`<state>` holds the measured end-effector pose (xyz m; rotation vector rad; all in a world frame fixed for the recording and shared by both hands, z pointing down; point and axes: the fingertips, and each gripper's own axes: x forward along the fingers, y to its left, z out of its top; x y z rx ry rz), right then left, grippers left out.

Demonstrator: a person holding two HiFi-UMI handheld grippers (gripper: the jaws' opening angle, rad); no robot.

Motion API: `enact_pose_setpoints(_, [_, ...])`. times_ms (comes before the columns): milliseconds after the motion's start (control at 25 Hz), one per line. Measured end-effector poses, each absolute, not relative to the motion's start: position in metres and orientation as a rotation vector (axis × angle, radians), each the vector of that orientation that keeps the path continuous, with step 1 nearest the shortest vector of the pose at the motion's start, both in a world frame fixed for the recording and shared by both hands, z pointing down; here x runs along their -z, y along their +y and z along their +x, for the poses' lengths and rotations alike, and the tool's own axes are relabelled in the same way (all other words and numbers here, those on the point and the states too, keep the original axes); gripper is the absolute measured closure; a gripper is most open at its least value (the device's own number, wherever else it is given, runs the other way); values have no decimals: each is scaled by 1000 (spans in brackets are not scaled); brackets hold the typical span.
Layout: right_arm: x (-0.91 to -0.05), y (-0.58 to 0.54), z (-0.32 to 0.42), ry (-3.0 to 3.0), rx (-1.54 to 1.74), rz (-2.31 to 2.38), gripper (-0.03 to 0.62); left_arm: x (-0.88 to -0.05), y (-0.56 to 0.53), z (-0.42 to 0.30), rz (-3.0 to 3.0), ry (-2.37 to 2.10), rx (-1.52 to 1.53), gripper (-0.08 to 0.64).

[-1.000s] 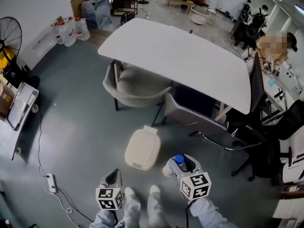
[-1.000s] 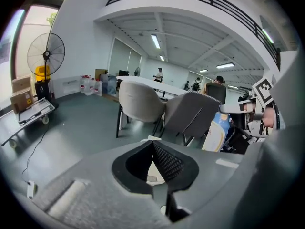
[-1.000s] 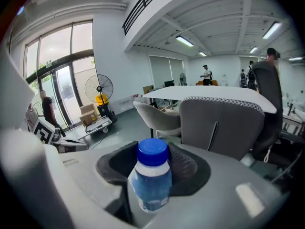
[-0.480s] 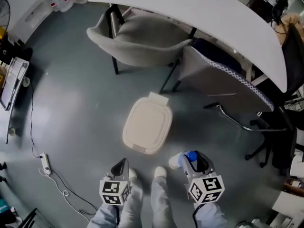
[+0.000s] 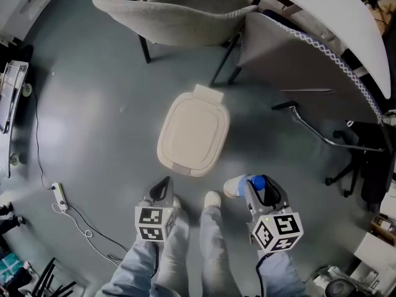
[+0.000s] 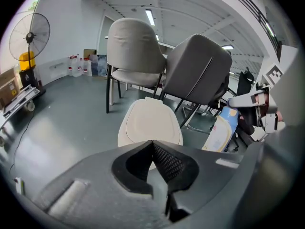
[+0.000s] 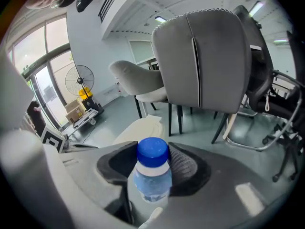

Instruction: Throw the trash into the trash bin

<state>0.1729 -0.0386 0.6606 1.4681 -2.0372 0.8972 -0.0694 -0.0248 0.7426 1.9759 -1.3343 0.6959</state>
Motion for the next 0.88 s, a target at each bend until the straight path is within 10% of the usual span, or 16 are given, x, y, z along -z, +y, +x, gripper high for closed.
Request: enact_pose_setpoints(880, [-678,-40,203,-1944,-939,1565,394,-804,-42,-54,1958,-1253,-796,551])
